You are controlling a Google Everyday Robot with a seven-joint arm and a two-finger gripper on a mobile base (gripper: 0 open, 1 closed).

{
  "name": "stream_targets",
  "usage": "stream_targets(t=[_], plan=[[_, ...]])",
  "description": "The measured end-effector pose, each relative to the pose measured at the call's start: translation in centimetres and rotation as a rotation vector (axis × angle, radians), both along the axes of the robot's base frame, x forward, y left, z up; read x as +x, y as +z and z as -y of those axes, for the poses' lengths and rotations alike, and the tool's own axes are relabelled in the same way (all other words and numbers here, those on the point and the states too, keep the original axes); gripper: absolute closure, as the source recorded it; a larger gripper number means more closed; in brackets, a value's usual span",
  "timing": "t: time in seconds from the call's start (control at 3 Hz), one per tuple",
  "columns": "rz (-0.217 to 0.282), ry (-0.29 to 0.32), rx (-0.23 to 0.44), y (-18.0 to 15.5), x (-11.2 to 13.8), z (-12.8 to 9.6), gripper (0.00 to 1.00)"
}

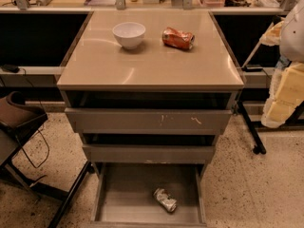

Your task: Pick 7up can from bottom drawer and place on counter

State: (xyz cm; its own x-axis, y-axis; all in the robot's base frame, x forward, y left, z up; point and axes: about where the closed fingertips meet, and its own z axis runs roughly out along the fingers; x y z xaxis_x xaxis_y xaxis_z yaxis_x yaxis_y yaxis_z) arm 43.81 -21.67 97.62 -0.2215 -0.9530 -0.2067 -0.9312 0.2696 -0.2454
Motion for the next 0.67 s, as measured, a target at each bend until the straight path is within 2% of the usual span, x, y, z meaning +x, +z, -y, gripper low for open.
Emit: stream_targets(t=[0.33,0.67], plan=[[0.000,0.000,0.000,0.0,0.0,0.0,0.00],[-0.002,0.016,0.029,-1.8,-0.1,-0.1,0.00]])
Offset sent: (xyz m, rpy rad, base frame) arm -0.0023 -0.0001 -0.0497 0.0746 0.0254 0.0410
